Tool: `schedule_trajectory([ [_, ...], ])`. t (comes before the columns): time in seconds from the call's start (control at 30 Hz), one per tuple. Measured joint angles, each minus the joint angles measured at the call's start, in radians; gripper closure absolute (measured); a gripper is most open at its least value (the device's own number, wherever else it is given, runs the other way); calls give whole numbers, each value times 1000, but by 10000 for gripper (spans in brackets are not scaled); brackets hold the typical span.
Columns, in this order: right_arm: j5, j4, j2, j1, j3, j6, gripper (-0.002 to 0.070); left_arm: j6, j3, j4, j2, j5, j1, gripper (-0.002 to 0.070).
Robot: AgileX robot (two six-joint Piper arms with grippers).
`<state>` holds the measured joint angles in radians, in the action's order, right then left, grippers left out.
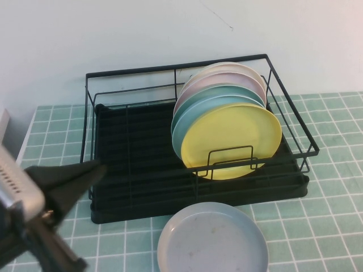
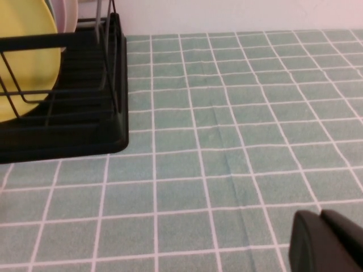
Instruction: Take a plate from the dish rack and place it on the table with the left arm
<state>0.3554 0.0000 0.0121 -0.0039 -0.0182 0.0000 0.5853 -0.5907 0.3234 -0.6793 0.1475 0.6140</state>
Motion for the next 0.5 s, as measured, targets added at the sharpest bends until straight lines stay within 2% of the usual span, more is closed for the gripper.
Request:
schedule_trajectory([
  [0.1, 0, 0, 0, 0, 0, 0, 678, -8, 24, -12, 60, 59, -125, 669],
  [0.27, 0, 0, 0, 0, 0, 0, 678, -80, 119, 42, 210, 99, -366, 669],
  [0.5, 0, 0, 0, 0, 0, 0, 678, -103, 316, 123, 481, 112, -592, 669],
])
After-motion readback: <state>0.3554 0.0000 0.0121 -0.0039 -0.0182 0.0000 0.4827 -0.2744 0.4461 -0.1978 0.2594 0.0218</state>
